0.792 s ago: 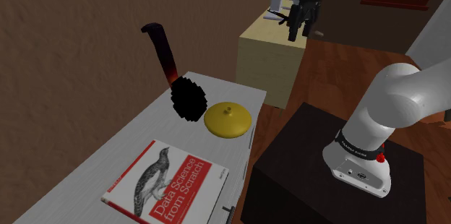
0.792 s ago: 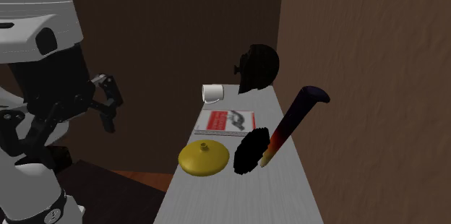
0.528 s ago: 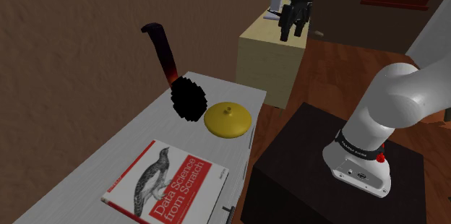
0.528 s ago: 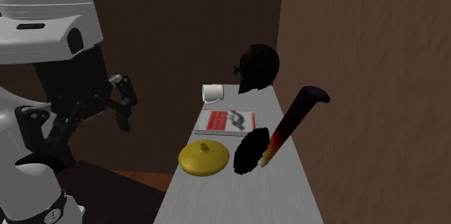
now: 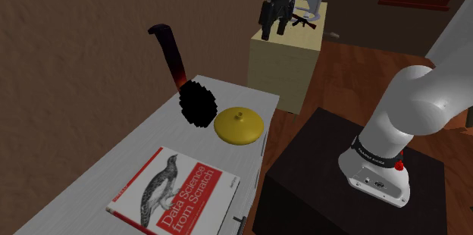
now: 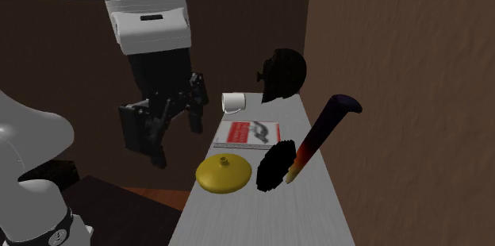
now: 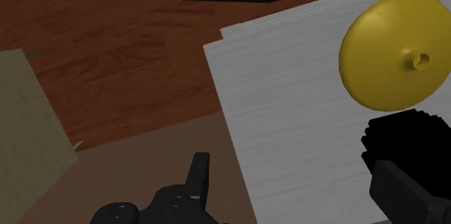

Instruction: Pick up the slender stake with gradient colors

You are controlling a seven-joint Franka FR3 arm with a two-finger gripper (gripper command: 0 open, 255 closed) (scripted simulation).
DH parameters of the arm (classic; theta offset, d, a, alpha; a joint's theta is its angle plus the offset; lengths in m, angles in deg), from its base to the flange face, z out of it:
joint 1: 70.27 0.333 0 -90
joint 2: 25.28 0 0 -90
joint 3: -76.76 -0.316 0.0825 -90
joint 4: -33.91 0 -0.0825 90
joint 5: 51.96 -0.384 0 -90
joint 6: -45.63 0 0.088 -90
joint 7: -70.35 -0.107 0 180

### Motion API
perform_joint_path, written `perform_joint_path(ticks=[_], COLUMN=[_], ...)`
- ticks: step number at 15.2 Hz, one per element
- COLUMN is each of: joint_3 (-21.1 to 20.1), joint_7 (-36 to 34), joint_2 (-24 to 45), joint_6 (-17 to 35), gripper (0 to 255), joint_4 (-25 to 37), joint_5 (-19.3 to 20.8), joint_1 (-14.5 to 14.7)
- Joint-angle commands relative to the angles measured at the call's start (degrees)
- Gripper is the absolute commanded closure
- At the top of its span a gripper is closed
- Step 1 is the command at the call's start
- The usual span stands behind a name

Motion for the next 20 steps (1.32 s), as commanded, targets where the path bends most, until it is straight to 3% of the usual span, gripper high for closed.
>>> perform_joint_path(ticks=[1,11,20], joint_3=[-1.2,-6.7,-11.0], joint_7=[-0.4,-3.1,-6.4], joint_2=[3.9,20.3,36.5], joint_6=[1.6,6.7,6.4], gripper=[0,0,0], joint_4=[3.5,20.2,40.8], joint_5=[-0.2,1.8,7.8], joint_1=[0.7,3.5,7.4])
